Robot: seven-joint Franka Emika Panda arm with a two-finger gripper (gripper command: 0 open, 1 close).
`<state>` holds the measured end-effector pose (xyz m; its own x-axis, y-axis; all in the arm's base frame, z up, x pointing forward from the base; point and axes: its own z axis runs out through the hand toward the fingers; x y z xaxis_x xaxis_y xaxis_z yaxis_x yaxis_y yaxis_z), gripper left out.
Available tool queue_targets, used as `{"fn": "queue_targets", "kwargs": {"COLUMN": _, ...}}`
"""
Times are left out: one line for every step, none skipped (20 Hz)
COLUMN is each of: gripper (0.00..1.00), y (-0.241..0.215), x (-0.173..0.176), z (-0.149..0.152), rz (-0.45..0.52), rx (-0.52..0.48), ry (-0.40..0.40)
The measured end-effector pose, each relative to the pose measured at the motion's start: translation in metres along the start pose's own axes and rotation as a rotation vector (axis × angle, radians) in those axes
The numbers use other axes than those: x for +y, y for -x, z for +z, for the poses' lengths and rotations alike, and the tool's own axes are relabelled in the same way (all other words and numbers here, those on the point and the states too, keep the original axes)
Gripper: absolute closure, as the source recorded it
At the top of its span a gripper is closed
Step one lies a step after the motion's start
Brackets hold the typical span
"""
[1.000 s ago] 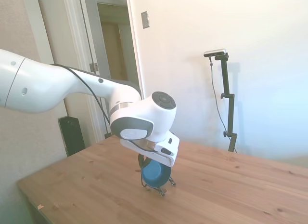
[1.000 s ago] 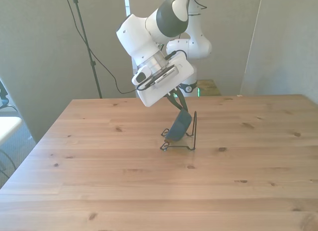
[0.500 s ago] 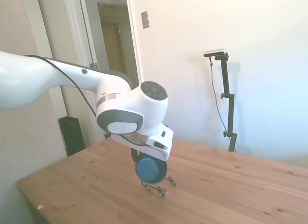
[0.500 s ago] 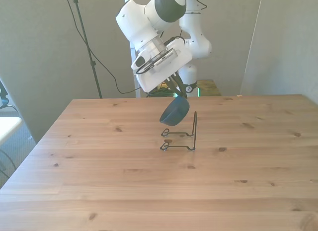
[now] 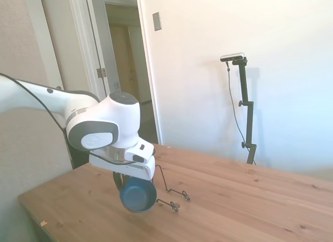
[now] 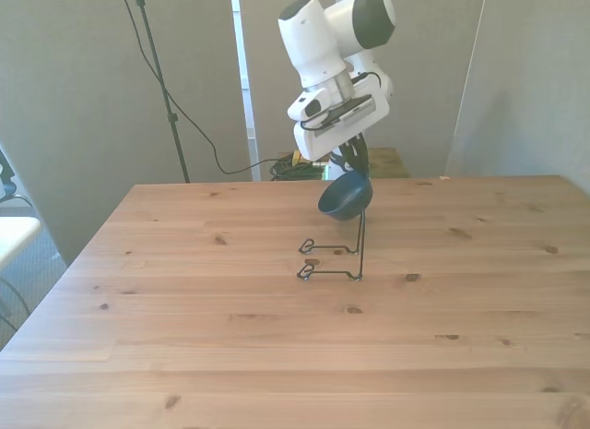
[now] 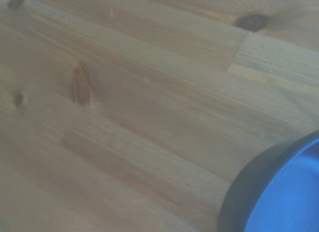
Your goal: Unload the bowl
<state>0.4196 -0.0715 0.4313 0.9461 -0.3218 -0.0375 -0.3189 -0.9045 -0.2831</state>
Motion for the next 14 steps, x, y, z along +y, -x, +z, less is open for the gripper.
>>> {"fn": "queue_targets", "kwargs": {"gripper": 1.00, "y": 0.001, "x": -0.005, "z": 0.005, "rz": 0.001, "rx": 0.001, "ry": 0.038}}
{"fn": "queue_targets", "kwargs": {"gripper": 1.00, "y": 0.002, "x": -0.010, "z": 0.010, "rz": 0.007, "rx": 0.001, "ry": 0.073}}
{"fn": "queue_targets", "kwargs": {"gripper": 1.00, "y": 0.002, "x": -0.014, "z": 0.014, "rz": 0.018, "rx": 0.000, "ry": 0.109}}
{"fn": "queue_targets", "kwargs": {"gripper": 1.00, "y": 0.001, "x": -0.016, "z": 0.019, "rz": 0.029, "rx": -0.001, "ry": 0.139}}
{"fn": "queue_targets", "kwargs": {"gripper": 1.00, "y": 0.000, "x": -0.017, "z": 0.024, "rz": 0.038, "rx": -0.007, "ry": 0.168}}
{"fn": "queue_targets", "kwargs": {"gripper": 1.00, "y": -0.002, "x": -0.018, "z": 0.031, "rz": 0.047, "rx": -0.017, "ry": 0.195}}
{"fn": "queue_targets", "kwargs": {"gripper": 1.00, "y": -0.005, "x": -0.019, "z": 0.038, "rz": 0.052, "rx": -0.030, "ry": 0.215}}
{"fn": "queue_targets", "kwargs": {"gripper": 1.00, "y": -0.007, "x": -0.021, "z": 0.045, "rz": 0.055, "rx": -0.040, "ry": 0.228}}
{"fn": "queue_targets", "kwargs": {"gripper": 0.00, "y": -0.009, "x": -0.023, "z": 0.050, "rz": 0.060, "rx": -0.047, "ry": 0.238}}
{"fn": "queue_targets", "kwargs": {"gripper": 0.00, "y": -0.012, "x": -0.026, "z": 0.054, "rz": 0.062, "rx": -0.048, "ry": 0.249}}
{"fn": "queue_targets", "kwargs": {"gripper": 0.00, "y": -0.014, "x": -0.028, "z": 0.057, "rz": 0.065, "rx": -0.044, "ry": 0.260}}
{"fn": "queue_targets", "kwargs": {"gripper": 0.00, "y": -0.016, "x": -0.030, "z": 0.058, "rz": 0.065, "rx": -0.039, "ry": 0.268}}
{"fn": "queue_targets", "kwargs": {"gripper": 0.00, "y": -0.018, "x": -0.032, "z": 0.060, "rz": 0.064, "rx": -0.037, "ry": 0.273}}
{"fn": "queue_targets", "kwargs": {"gripper": 0.00, "y": -0.018, "x": -0.034, "z": 0.061, "rz": 0.063, "rx": -0.037, "ry": 0.276}}
